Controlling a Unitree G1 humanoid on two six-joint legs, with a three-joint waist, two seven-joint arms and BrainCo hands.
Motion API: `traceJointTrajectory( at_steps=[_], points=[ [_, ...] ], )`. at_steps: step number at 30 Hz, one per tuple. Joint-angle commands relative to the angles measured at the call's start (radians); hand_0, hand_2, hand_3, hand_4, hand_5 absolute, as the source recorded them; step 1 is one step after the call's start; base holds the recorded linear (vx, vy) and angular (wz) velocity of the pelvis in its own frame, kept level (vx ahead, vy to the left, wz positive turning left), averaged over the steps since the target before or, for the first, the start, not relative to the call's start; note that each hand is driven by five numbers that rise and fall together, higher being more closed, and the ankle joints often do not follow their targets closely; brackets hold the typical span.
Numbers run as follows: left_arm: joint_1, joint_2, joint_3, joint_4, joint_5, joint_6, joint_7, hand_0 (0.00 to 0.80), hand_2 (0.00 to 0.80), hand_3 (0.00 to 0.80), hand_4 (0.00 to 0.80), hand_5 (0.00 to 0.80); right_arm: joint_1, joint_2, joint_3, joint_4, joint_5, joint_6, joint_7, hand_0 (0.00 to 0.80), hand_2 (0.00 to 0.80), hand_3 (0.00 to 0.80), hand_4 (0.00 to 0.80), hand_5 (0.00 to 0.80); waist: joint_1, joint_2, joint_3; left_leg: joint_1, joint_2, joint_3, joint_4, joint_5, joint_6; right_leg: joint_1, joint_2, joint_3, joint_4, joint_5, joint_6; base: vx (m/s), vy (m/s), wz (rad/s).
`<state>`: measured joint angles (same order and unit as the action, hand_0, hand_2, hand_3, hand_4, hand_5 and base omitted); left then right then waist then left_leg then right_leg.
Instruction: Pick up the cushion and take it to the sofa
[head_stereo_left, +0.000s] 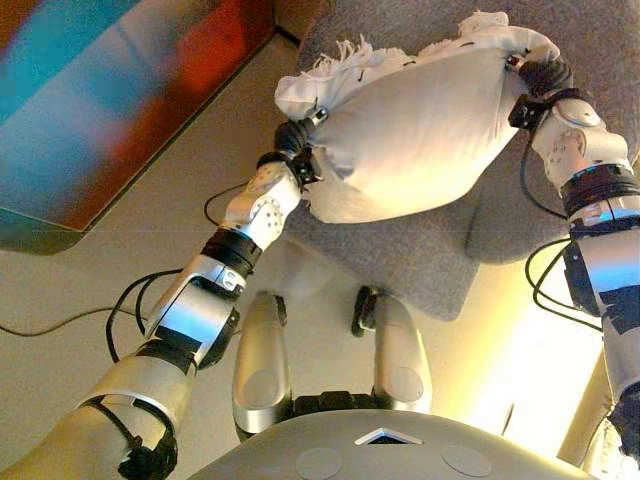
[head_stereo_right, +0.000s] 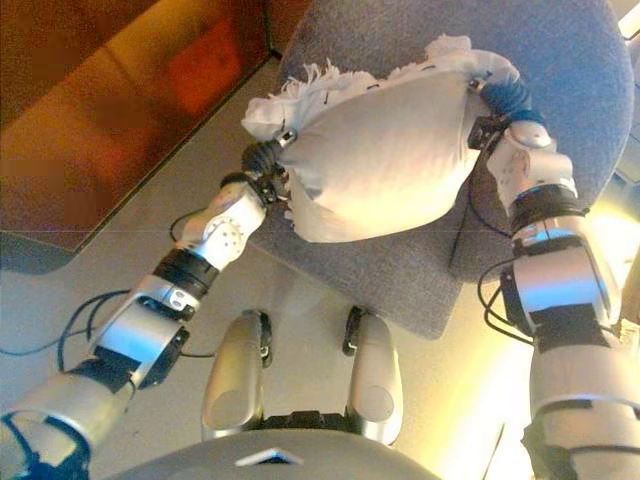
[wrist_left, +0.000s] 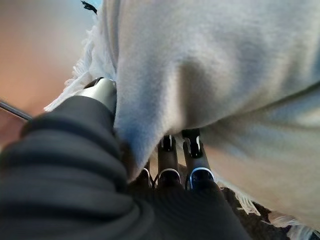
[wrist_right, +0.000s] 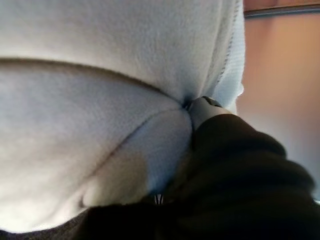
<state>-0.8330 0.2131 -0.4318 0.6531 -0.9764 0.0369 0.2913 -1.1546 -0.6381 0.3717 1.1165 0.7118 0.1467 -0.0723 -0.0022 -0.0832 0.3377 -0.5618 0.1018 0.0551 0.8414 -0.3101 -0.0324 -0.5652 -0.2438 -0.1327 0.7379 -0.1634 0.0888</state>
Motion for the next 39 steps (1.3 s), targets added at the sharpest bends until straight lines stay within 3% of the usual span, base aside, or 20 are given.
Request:
traceJointTrajectory(
  at_steps=[1, 4, 5, 6, 7, 8, 9, 10, 25, 39],
  points=[
    [-0.123, -0.089, -0.063, -0.017, -0.029, -0.067, -0.012, 0.8, 0.8, 0.8, 0.8, 0.8, -0.139, 0.044, 0.039, 0.022, -0.055, -0.009, 0.037, 0.8, 0.8, 0.8, 0.8, 0.8, 0.04, 0.04, -0.015, -0.038, 0.033, -0.038, -0.096, 0.113, -0.077, 0.047, -0.057, 0.06, 0.01, 0.011, 0.066, -0.024, 0.026, 0.08],
    [-0.132, -0.099, -0.059, -0.009, -0.035, -0.064, -0.003, 0.8, 0.8, 0.8, 0.8, 0.8, -0.16, 0.06, 0.051, 0.043, -0.068, 0.009, 0.009, 0.8, 0.8, 0.8, 0.8, 0.8, 0.043, 0.047, -0.009, -0.048, 0.029, -0.04, -0.098, 0.118, -0.077, 0.029, -0.058, 0.062, 0.02, 0.012, 0.065, -0.029, 0.039, 0.05],
    [-0.135, -0.1, -0.06, -0.005, -0.034, -0.06, -0.005, 0.8, 0.8, 0.8, 0.8, 0.8, -0.165, 0.064, 0.051, 0.05, -0.069, 0.015, -0.011, 0.527, 0.527, 0.527, 0.527, 0.527, 0.044, 0.049, -0.007, -0.053, 0.029, -0.042, -0.097, 0.119, -0.077, 0.023, -0.059, 0.063, 0.025, 0.012, 0.064, -0.027, 0.036, 0.04],
    [-0.138, -0.1, -0.065, -0.004, -0.035, -0.058, -0.005, 0.8, 0.8, 0.8, 0.8, 0.8, -0.169, 0.064, 0.051, 0.054, -0.072, 0.022, -0.026, 0.0, 0.0, 0.0, 0.0, 0.0, 0.045, 0.051, -0.005, -0.057, 0.028, -0.042, -0.095, 0.12, -0.077, 0.017, -0.06, 0.064, 0.029, 0.013, 0.065, -0.029, 0.041, 0.05],
    [-0.14, -0.099, -0.071, -0.002, -0.041, -0.053, -0.002, 0.8, 0.8, 0.8, 0.8, 0.8, -0.177, 0.064, 0.051, 0.062, -0.071, 0.034, -0.041, 0.0, 0.0, 0.0, 0.0, 0.0, 0.045, 0.054, -0.004, -0.06, 0.027, -0.042, -0.096, 0.122, -0.077, 0.011, -0.06, 0.066, 0.032, 0.014, 0.065, -0.03, 0.045, 0.08],
    [-0.143, -0.1, -0.073, 0.001, -0.048, -0.047, -0.003, 0.668, 0.668, 0.668, 0.668, 0.668, -0.181, 0.065, 0.05, 0.068, -0.071, 0.038, -0.055, 0.0, 0.0, 0.0, 0.0, 0.0, 0.045, 0.056, -0.003, -0.062, 0.026, -0.041, -0.099, 0.124, -0.077, 0.009, -0.059, 0.066, 0.031, 0.014, 0.066, -0.034, 0.054, 0.09],
    [-0.147, -0.1, -0.074, -0.001, -0.055, -0.038, -0.001, 0.125, 0.125, 0.125, 0.125, 0.125, -0.185, 0.066, 0.048, 0.072, -0.07, 0.041, -0.065, 0.0, 0.0, 0.0, 0.0, 0.0, 0.045, 0.059, -0.001, -0.063, 0.025, -0.041, -0.101, 0.125, -0.077, 0.005, -0.058, 0.068, 0.033, 0.014, 0.066, -0.031, 0.051, 0.1],
    [-0.149, -0.098, -0.073, -0.001, -0.06, -0.028, 0.004, 0.0, 0.0, 0.0, 0.0, 0.0, -0.19, 0.066, 0.045, 0.075, -0.07, 0.044, -0.067, 0.0, 0.0, 0.0, 0.0, 0.0, 0.045, 0.061, 0.001, -0.063, 0.024, -0.04, -0.102, 0.125, -0.076, 0.002, -0.057, 0.068, 0.035, 0.014, 0.066, -0.029, 0.049, 0.1],
    [-0.166, -0.047, -0.054, 0.016, -0.018, -0.024, 0.021, 0.0, 0.0, 0.0, 0.0, 0.0, -0.18, 0.059, 0.03, 0.074, -0.052, 0.026, -0.099, 0.0, 0.0, 0.0, 0.0, 0.0, 0.04, 0.067, -0.011, -0.025, 0.02, -0.027, -0.17, 0.146, -0.077, 0.025, -0.045, 0.075, -0.015, 0.03, 0.075, -0.006, 0.013, 0.02],
    [-0.08, 0.089, 0.011, -0.028, 0.026, -0.074, 0.003, 0.0, 0.0, 0.0, 0.0, 0.0, -0.101, -0.027, -0.068, 0.03, 0.056, -0.079, -0.21, 0.0, 0.0, 0.0, 0.0, 0.0, 0.054, 0.049, -0.067, 0.133, 0.002, -0.026, -0.401, 0.231, -0.065, 0.186, -0.017, 0.042, -0.257, 0.092, 0.093, 0.032, -0.04, 0.0]
  ],
)
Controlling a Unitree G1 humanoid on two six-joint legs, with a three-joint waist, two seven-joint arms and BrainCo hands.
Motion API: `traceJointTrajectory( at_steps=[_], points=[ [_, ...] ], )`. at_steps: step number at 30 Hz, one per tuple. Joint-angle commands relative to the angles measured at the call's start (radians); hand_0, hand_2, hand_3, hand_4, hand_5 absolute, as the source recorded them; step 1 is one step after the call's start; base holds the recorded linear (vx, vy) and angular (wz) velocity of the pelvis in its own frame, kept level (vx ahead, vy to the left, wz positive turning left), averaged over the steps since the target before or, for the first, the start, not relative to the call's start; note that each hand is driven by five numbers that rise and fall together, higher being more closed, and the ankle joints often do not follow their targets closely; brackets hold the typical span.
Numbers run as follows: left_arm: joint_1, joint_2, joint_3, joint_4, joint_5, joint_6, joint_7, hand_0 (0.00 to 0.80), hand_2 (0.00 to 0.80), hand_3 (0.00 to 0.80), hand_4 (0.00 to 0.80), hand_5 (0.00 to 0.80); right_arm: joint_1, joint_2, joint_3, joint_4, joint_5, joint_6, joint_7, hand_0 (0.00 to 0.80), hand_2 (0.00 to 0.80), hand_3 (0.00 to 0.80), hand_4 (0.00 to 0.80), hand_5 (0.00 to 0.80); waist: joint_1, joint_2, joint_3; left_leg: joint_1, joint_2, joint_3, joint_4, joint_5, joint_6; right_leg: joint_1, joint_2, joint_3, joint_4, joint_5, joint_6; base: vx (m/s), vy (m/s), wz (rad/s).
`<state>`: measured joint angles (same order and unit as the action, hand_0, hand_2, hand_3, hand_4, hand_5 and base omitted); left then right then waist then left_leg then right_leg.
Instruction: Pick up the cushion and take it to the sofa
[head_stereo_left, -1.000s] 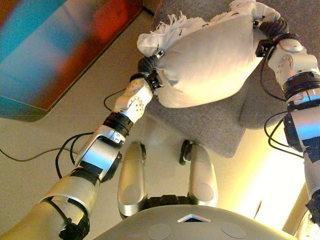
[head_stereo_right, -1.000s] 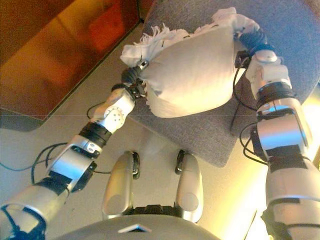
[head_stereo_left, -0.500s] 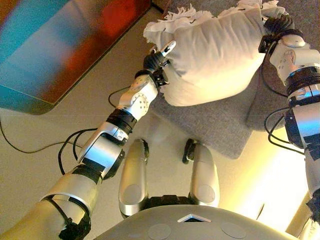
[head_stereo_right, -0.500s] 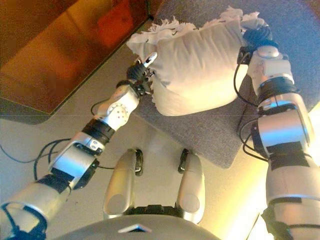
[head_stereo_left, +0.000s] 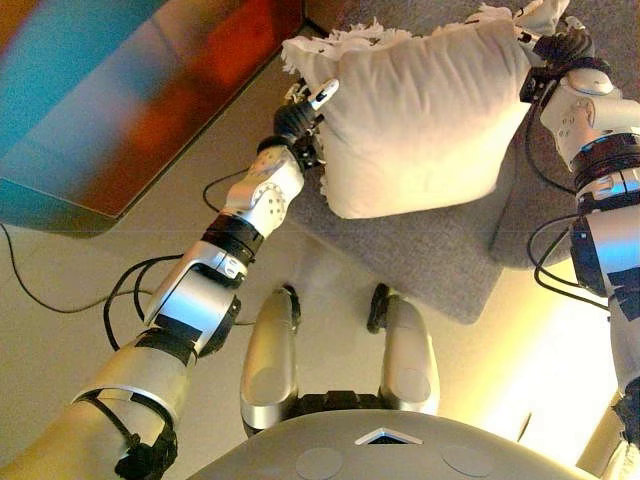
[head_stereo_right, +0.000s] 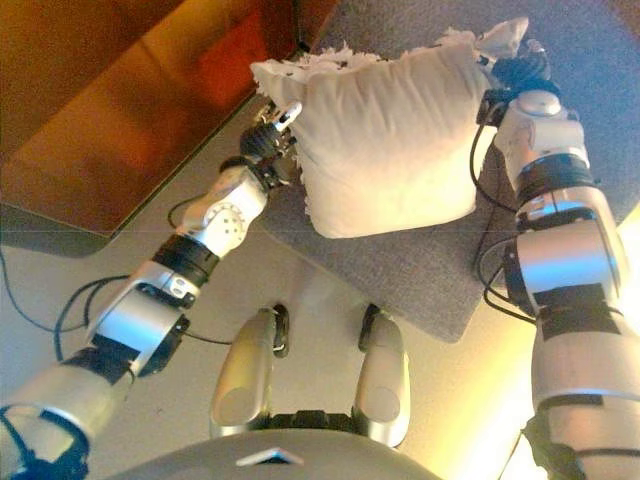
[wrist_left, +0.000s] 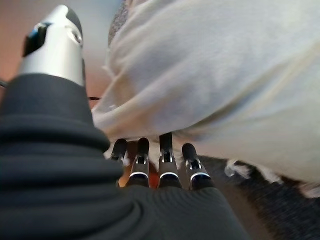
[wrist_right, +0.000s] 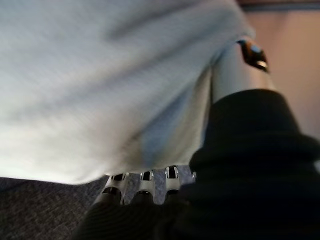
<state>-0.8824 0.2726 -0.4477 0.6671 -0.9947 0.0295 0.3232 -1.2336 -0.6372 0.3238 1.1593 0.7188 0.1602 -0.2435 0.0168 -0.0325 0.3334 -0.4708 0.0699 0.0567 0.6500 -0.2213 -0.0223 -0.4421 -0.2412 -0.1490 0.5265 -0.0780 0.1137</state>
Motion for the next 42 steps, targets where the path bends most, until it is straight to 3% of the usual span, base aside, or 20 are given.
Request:
traceJointTrajectory(
  at_steps=[1, 13, 19, 23, 30, 36, 42],
  points=[
    [-0.018, 0.05, 0.032, -0.051, 0.039, -0.068, -0.033, 0.0, 0.0, 0.0, 0.0, 0.0, -0.012, -0.044, -0.028, -0.019, 0.065, -0.097, -0.045, 0.0, 0.0, 0.0, 0.0, 0.0, 0.038, -0.007, -0.071, 0.056, 0.031, -0.028, -0.218, 0.139, -0.073, 0.082, -0.017, 0.053, -0.061, 0.004, 0.07, 0.044, -0.063, 0.01],
    [0.161, 0.116, 0.092, -0.145, 0.051, -0.028, -0.072, 0.0, 0.0, 0.0, 0.0, 0.0, 0.097, -0.175, -0.083, -0.069, 0.116, -0.073, 0.005, 0.0, 0.0, 0.0, 0.0, 0.0, 0.051, -0.039, -0.209, 0.246, 0.026, -0.008, -0.458, 0.215, -0.079, 0.317, 0.03, 0.0, -0.349, 0.059, 0.068, 0.116, -0.046, -0.01],
    [0.326, 0.121, 0.133, -0.294, 0.05, -0.02, -0.137, 0.0, 0.0, 0.0, 0.0, 0.0, 0.299, -0.194, -0.073, -0.31, 0.036, -0.065, 0.068, 0.0, 0.0, 0.0, 0.0, 0.0, 0.04, -0.047, -0.262, 0.334, 0.023, 0.016, -0.533, 0.224, -0.076, 0.395, 0.046, 0.002, -0.43, 0.079, 0.068, 0.05, -0.001, -0.07],
    [0.467, 0.116, 0.194, -0.393, 0.05, -0.024, -0.177, 0.0, 0.0, 0.0, 0.0, 0.0, 0.547, -0.133, -0.16, -0.567, 0.021, -0.116, 0.077, 0.0, 0.0, 0.0, 0.0, 0.0, 0.02, -0.044, -0.282, 0.375, 0.021, 0.039, -0.541, 0.212, -0.064, 0.419, 0.053, 0.025, -0.438, 0.081, 0.062, 0.015, 0.012, -0.14],
    [0.659, 0.061, 0.269, -0.474, 0.07, -0.02, -0.261, 0.0, 0.0, 0.0, 0.0, 0.0, 0.923, 0.076, -0.243, -0.896, -0.088, -0.197, 0.166, 0.0, 0.0, 0.0, 0.0, 0.0, -0.026, -0.023, -0.296, 0.465, 0.006, 0.083, -0.586, 0.199, -0.039, 0.451, 0.074, 0.06, -0.464, 0.095, 0.05, -0.015, 0.027, -0.22],
    [0.786, 0.056, 0.269, -0.512, 0.107, -0.006, -0.333, 0.0, 0.0, 0.0, 0.0, 0.0, 1.11, 0.173, -0.233, -0.986, -0.109, -0.241, 0.224, 0.0, 0.0, 0.0, 0.0, 0.0, -0.039, -0.008, -0.303, 0.507, -0.002, 0.098, -0.624, 0.199, -0.028, 0.464, 0.094, 0.069, -0.484, 0.103, 0.041, -0.044, 0.007, -0.21],
    [0.894, 0.069, 0.253, -0.534, 0.162, -0.051, -0.421, 0.0, 0.0, 0.0, 0.0, 0.0, 1.235, 0.248, -0.191, -1.03, -0.043, -0.209, 0.323, 0.0, 0.0, 0.0, 0.0, 0.0, -0.055, 0.003, -0.295, 0.519, -0.011, 0.105, -0.665, 0.213, -0.021, 0.459, 0.112, 0.064, -0.499, 0.107, 0.034, -0.079, 0.012, -0.03]
  ],
)
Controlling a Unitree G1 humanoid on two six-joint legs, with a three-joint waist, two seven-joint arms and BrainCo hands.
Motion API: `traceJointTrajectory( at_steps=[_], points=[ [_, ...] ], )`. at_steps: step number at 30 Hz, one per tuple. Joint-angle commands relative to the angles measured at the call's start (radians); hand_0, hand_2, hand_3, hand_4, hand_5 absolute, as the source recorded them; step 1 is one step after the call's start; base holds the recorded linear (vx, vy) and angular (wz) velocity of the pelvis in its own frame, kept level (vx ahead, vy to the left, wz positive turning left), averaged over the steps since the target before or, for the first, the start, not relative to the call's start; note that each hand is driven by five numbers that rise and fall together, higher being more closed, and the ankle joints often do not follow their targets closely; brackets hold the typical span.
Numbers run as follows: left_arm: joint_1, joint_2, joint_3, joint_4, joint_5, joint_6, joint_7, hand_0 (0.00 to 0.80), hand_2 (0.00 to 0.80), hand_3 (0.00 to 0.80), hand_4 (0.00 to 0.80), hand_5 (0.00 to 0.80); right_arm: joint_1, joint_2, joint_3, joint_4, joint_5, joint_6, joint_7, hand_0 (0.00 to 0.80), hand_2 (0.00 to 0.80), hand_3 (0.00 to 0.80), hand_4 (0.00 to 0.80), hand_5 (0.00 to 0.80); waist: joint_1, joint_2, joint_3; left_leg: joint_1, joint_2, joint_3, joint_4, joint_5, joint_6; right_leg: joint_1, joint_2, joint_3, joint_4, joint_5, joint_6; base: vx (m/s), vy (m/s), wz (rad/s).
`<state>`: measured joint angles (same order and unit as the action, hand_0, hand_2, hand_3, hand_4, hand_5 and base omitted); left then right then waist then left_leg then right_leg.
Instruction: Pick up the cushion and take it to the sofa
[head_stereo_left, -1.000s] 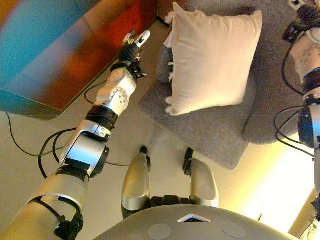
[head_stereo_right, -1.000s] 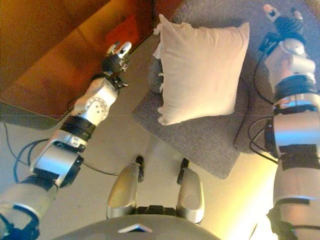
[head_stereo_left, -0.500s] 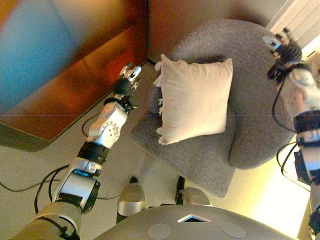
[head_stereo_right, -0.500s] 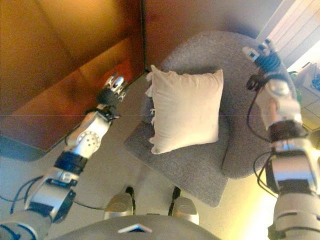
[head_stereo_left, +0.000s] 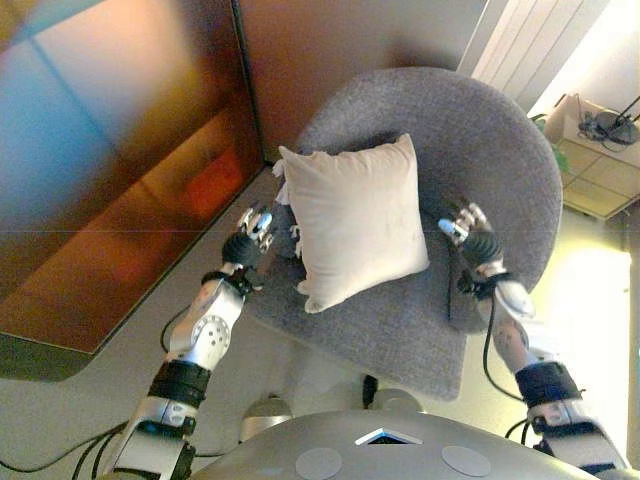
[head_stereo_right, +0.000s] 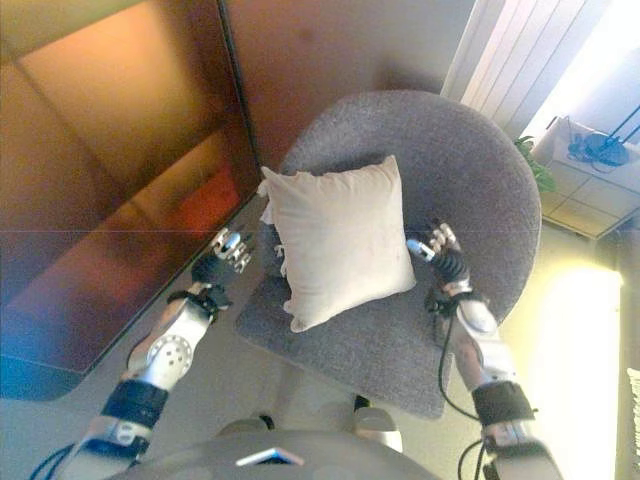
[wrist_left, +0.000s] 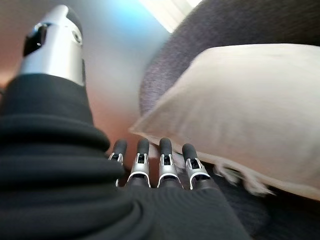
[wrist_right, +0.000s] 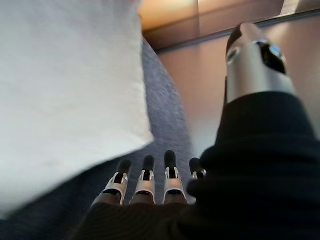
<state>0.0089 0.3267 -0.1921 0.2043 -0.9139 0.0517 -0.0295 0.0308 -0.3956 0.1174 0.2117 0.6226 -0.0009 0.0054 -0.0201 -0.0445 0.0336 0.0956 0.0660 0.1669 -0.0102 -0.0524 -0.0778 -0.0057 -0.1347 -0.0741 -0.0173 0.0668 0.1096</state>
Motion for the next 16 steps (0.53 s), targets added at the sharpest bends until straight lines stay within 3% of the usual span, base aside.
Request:
traceJointTrajectory(
  at_steps=[1, 3, 4, 7, 13, 16],
  points=[
    [0.017, 0.024, -0.019, -0.07, 0.1, -0.088, -0.075, 0.0, 0.0, 0.0, 0.0, 0.0, -0.014, 0.026, 0.025, -0.08, 0.156, -0.032, 0.097, 0.0, 0.0, 0.0, 0.0, 0.0, -0.019, 0.017, 0.009, -0.051, -0.009, -0.006, -0.015, 0.05, 0.036, 0.019, 0.01, -0.015, 0.041, -0.037, 0.036, -0.116, 0.005, 0.0],
    [0.027, 0.029, -0.039, -0.049, 0.117, -0.092, -0.099, 0.0, 0.0, 0.0, 0.0, 0.0, 0.011, 0.083, 0.038, -0.059, 0.339, -0.027, 0.113, 0.0, 0.0, 0.0, 0.0, 0.0, -0.018, 0.019, 0.017, -0.059, -0.011, -0.009, -0.027, 0.059, 0.036, 0.013, 0.015, -0.024, 0.037, -0.037, 0.035, -0.137, -0.002, 0.02],
    [0.032, 0.03, -0.048, -0.041, 0.139, -0.104, -0.108, 0.0, 0.0, 0.0, 0.0, 0.0, 0.023, 0.106, 0.044, -0.043, 0.356, -0.054, 0.113, 0.0, 0.0, 0.0, 0.0, 0.0, -0.018, 0.019, 0.021, -0.063, -0.012, -0.01, -0.031, 0.062, 0.037, 0.011, 0.017, -0.028, 0.034, -0.037, 0.034, -0.121, -0.004, 0.01],
    [0.056, 0.04, -0.073, -0.05, 0.154, -0.128, -0.107, 0.0, 0.0, 0.0, 0.0, 0.0, 0.059, 0.137, 0.064, -0.041, 0.354, -0.114, 0.051, 0.0, 0.0, 0.0, 0.0, 0.0, -0.023, 0.023, 0.03, -0.066, -0.013, -0.008, -0.042, 0.066, 0.041, 0.006, 0.022, -0.024, 0.025, -0.033, 0.033, -0.081, 0.012, 0.01],
    [0.078, 0.06, -0.109, -0.041, 0.15, -0.158, -0.075, 0.0, 0.0, 0.0, 0.0, 0.0, 0.069, 0.116, 0.131, -0.019, 0.286, -0.108, 0.076, 0.0, 0.0, 0.0, 0.0, 0.0, -0.02, 0.028, 0.037, -0.073, -0.019, -0.013, -0.036, 0.066, 0.046, 0.004, 0.025, -0.025, 0.021, -0.034, 0.028, -0.022, 0.002, 0.0],
    [0.066, 0.06, -0.112, -0.033, 0.101, -0.124, -0.086, 0.0, 0.0, 0.0, 0.0, 0.0, 0.05, 0.107, 0.154, -0.02, 0.299, -0.113, 0.082, 0.0, 0.0, 0.0, 0.0, 0.0, -0.011, 0.025, 0.036, -0.071, -0.023, -0.024, -0.041, 0.068, 0.043, 0.014, 0.027, -0.03, 0.007, -0.032, 0.025, 0.0, 0.0, 0.0]
  ],
)
